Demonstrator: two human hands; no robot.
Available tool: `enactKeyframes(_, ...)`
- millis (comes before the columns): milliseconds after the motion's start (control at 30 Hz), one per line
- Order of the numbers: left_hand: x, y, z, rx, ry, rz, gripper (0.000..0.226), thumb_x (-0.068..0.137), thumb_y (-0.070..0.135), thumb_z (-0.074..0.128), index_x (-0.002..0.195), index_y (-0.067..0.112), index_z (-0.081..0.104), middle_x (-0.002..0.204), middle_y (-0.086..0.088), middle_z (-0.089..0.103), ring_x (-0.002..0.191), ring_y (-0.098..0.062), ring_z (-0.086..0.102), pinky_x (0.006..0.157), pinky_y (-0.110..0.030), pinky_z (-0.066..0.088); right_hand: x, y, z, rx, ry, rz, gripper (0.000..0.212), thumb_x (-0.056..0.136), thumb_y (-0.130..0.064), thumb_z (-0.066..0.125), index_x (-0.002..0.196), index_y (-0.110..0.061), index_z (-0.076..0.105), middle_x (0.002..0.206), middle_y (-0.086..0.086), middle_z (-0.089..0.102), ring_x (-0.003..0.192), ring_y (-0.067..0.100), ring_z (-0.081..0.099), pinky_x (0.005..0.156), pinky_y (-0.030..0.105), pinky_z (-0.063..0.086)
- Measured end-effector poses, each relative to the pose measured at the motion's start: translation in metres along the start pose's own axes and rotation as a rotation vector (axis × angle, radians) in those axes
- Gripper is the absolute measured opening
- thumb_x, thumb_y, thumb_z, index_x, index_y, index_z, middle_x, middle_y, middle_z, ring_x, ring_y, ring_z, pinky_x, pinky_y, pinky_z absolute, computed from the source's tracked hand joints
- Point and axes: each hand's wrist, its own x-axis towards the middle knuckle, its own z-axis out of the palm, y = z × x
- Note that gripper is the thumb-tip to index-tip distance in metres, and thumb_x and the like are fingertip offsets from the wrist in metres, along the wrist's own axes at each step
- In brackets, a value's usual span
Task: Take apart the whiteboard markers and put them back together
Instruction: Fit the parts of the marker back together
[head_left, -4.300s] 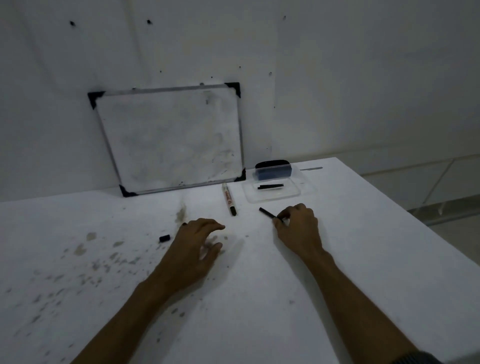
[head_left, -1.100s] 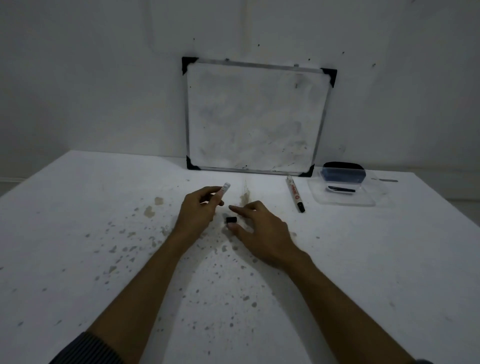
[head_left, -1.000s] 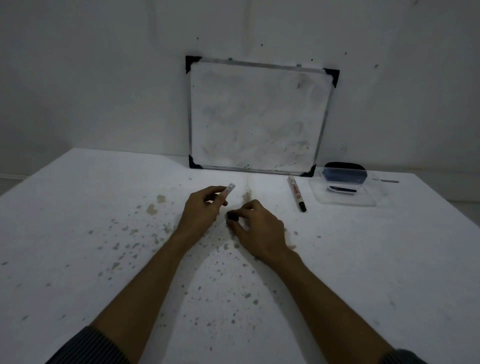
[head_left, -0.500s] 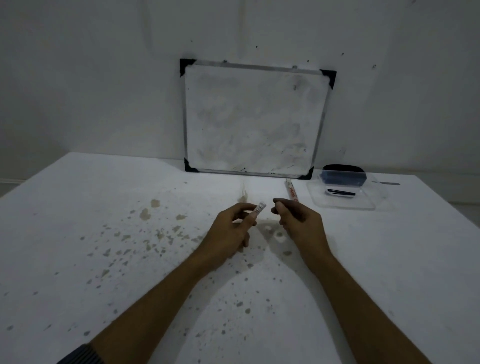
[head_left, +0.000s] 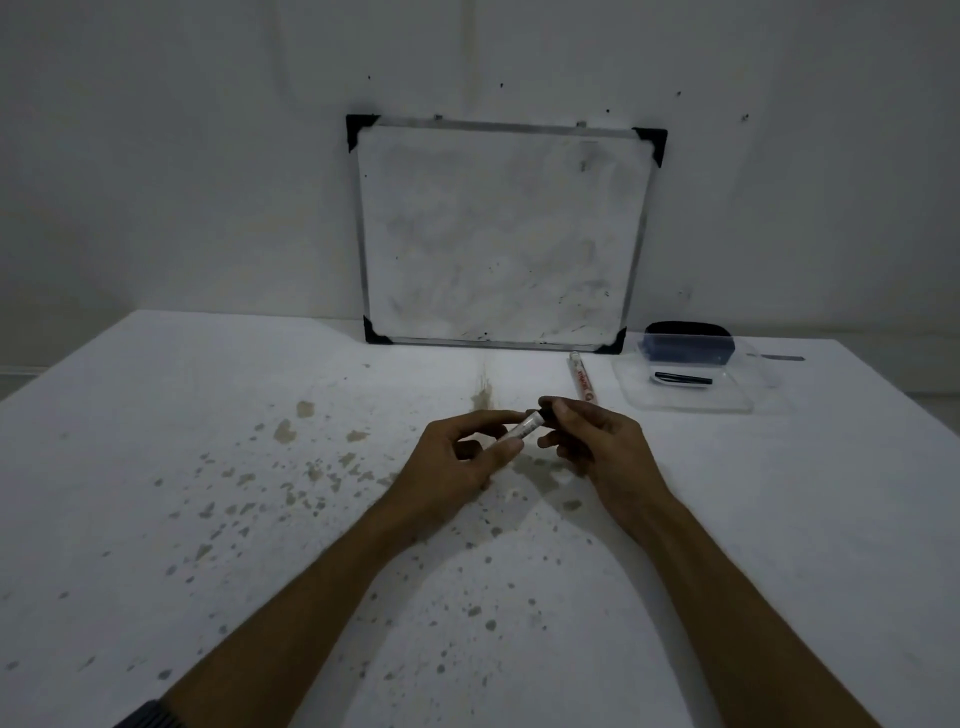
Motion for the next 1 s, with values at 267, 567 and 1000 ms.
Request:
enactKeyframes(267, 0.003, -0.007, 0.002, 0.092, 0.026, 0.003, 0.033, 0.092, 0.04, 0.072, 0.125, 0.036, 0.072, 0.107, 0.006, 0.074, 0.06, -0.005, 0.063, 0.06, -0.025, 0.058, -0.003, 0.002, 0.003, -0.116, 0.027, -0.109, 0.022, 0.097, -0.018, 0.067, 0.117, -0.015, 0.074, 0.105, -0.002, 0.081, 0.082, 0.017, 0.074, 0.071, 0.023, 0.056)
enactKeyframes(567, 0.003, 0.0, -0.008, -0.101, -0.043, -0.062, 0.023, 0.102, 0.023, 0.061, 0.119, 0.02, 0.074, 0.08, -0.005, 0.07, 0.046, -0.019, 0.05, 0.039, -0.026, 0.041, -0.01, -0.001, 0.012, -0.195, -0.01, -0.203, 0.021, 0.097, -0.017, 0.066, 0.116, -0.017, 0.076, 0.095, -0.004, 0.081, 0.075, 0.012, 0.073, 0.069, 0.024, 0.058)
enactKeyframes(1000, 0.006, 0.006, -0.007, -0.12, -0.047, -0.133, 0.026, 0.104, 0.023, 0.057, 0.097, 0.005, 0.073, 0.06, 0.001, 0.065, 0.04, -0.011, 0.052, 0.039, -0.022, 0.043, -0.011, 0.006, 0.026, -0.304, 0.091, -0.211, 0.023, 0.097, -0.03, 0.066, 0.12, -0.03, 0.073, 0.101, -0.012, 0.076, 0.08, 0.005, 0.071, 0.067, 0.017, 0.056)
